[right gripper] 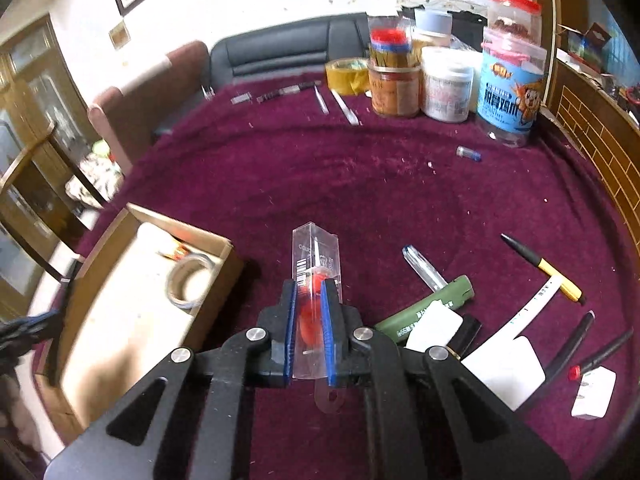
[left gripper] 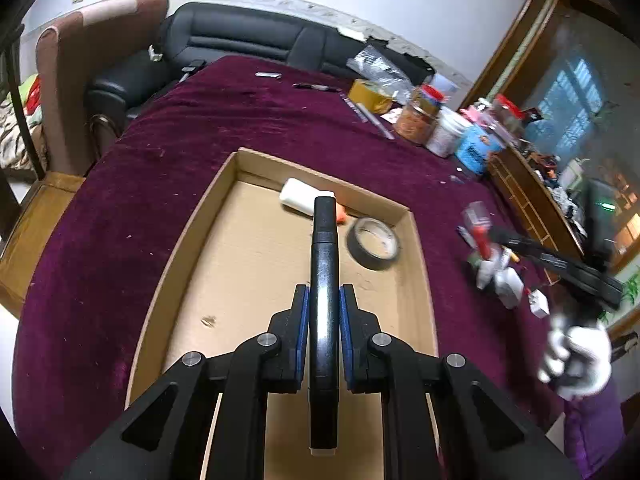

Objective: Organize rigid objects
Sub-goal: 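Carry the black marker to the box with left while right grasps the clear red-item package, then open both tools to release the marker and clear package into the box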

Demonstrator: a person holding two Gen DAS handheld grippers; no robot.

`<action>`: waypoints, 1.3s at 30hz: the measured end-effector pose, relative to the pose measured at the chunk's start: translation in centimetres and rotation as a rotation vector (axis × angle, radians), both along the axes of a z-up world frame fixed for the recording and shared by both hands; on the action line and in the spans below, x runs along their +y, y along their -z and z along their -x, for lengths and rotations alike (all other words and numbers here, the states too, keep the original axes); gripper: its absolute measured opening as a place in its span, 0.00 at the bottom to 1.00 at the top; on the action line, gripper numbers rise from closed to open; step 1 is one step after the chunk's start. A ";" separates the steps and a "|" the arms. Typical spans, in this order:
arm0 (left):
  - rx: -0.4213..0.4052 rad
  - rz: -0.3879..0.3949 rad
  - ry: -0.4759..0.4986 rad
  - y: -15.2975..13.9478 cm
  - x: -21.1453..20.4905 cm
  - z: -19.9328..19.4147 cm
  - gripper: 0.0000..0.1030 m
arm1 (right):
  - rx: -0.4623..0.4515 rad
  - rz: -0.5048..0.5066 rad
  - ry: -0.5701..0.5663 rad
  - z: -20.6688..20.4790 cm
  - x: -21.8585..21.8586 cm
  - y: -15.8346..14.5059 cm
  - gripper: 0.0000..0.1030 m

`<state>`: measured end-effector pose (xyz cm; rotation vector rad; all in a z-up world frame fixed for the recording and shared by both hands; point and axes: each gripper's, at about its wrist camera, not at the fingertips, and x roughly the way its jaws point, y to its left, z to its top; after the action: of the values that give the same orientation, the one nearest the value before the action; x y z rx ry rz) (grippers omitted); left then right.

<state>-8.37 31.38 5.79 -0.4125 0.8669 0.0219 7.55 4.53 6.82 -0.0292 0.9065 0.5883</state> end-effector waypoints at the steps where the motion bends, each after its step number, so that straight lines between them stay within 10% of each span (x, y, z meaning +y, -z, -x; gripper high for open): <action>1: 0.016 0.000 -0.007 0.3 0.3 -0.5 0.11 | 0.001 -0.017 -0.009 0.4 0.2 -0.5 0.09; 17: 0.210 0.070 -0.126 5.5 4.7 -8.8 0.12 | 0.109 -0.059 -0.264 4.1 12.8 1.3 0.09; 33: -0.012 0.186 -0.181 -0.3 6.4 0.0 0.51 | 0.091 0.072 -0.250 3.3 16.8 4.5 0.10; 39: -0.069 0.152 -0.189 -2.4 5.3 1.8 0.55 | 0.133 -0.057 -0.231 3.1 14.4 3.3 0.11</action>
<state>-10.19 36.72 8.22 -0.6332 0.7620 0.1163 4.45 18.96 3.53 -0.0445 1.0231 0.8385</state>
